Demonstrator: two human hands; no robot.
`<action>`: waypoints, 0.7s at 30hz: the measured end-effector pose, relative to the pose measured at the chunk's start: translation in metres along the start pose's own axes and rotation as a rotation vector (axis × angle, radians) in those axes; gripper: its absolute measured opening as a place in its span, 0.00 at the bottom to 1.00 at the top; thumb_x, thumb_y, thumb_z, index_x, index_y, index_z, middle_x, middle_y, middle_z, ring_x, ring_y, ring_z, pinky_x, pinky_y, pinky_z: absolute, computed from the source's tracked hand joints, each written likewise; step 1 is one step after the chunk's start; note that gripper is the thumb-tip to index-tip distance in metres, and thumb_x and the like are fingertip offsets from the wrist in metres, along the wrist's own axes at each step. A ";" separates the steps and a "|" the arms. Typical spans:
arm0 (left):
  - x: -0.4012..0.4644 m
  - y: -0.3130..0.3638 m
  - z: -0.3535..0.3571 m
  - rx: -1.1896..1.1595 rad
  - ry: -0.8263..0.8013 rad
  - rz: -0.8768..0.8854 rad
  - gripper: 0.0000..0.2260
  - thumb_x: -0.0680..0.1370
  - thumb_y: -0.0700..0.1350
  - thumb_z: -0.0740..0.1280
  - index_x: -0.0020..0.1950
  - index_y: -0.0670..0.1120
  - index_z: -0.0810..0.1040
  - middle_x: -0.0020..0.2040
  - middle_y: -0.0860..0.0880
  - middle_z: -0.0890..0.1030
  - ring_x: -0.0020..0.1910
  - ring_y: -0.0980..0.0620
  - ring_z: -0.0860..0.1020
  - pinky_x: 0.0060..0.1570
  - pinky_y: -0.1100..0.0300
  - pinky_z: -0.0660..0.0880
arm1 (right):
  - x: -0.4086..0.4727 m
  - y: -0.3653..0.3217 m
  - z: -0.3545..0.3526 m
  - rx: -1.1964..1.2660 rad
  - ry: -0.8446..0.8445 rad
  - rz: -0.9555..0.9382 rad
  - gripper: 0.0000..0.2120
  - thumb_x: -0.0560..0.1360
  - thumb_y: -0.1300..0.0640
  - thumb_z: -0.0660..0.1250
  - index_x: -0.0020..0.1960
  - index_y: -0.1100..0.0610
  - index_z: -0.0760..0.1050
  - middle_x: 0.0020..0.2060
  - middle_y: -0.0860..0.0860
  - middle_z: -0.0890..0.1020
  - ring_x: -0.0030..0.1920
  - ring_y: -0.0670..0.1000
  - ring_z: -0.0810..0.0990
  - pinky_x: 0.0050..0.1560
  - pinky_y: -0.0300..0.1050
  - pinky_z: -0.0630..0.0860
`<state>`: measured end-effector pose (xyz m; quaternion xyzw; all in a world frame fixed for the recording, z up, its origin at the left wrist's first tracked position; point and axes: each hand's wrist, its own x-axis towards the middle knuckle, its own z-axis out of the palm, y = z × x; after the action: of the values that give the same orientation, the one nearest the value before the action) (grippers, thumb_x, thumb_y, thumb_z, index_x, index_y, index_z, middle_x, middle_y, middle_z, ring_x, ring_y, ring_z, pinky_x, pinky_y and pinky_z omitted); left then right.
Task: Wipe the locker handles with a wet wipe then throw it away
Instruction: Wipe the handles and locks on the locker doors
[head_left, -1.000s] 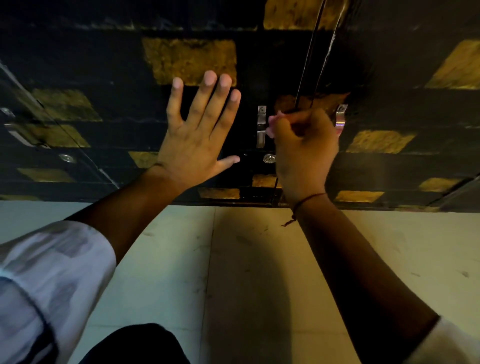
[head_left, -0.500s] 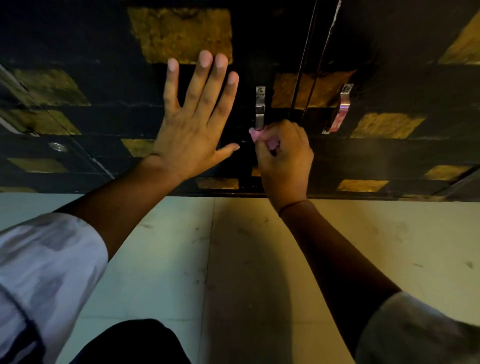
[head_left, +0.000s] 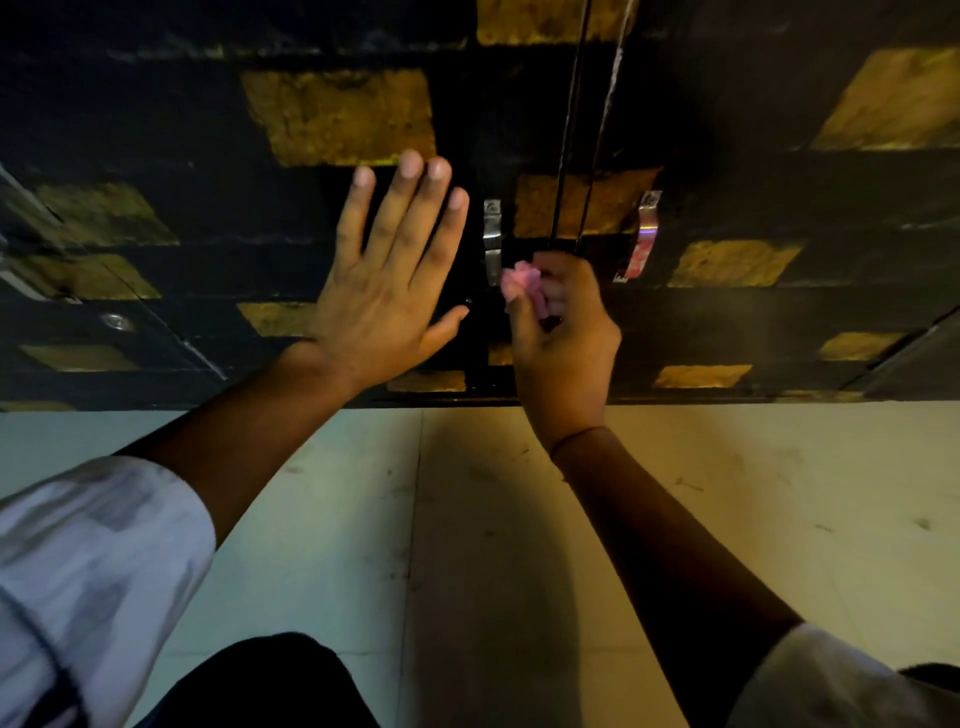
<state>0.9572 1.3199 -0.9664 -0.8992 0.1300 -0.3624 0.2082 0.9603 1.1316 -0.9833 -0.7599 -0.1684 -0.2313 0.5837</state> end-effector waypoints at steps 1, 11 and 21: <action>0.004 0.004 -0.004 -0.013 0.015 0.033 0.43 0.80 0.59 0.66 0.82 0.37 0.47 0.80 0.36 0.49 0.80 0.36 0.48 0.78 0.38 0.39 | 0.001 -0.005 -0.005 0.006 0.013 -0.002 0.12 0.79 0.59 0.69 0.61 0.59 0.75 0.52 0.48 0.83 0.53 0.43 0.82 0.53 0.39 0.80; 0.075 0.045 -0.036 -0.089 0.134 0.156 0.35 0.81 0.56 0.64 0.82 0.40 0.58 0.80 0.38 0.54 0.80 0.38 0.54 0.77 0.35 0.50 | 0.038 -0.008 -0.082 -0.138 0.352 -0.007 0.06 0.80 0.55 0.67 0.51 0.58 0.79 0.46 0.47 0.78 0.47 0.50 0.78 0.46 0.48 0.77; 0.082 0.059 -0.019 0.085 -0.020 0.094 0.51 0.77 0.72 0.60 0.83 0.38 0.41 0.81 0.38 0.43 0.80 0.38 0.44 0.74 0.35 0.43 | 0.073 -0.012 -0.083 0.168 0.037 0.293 0.05 0.73 0.56 0.75 0.43 0.54 0.80 0.38 0.49 0.85 0.42 0.44 0.85 0.45 0.37 0.80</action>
<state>0.9966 1.2309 -0.9325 -0.8860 0.1544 -0.3483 0.2642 1.0022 1.0537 -0.9160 -0.7205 -0.0635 -0.1427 0.6756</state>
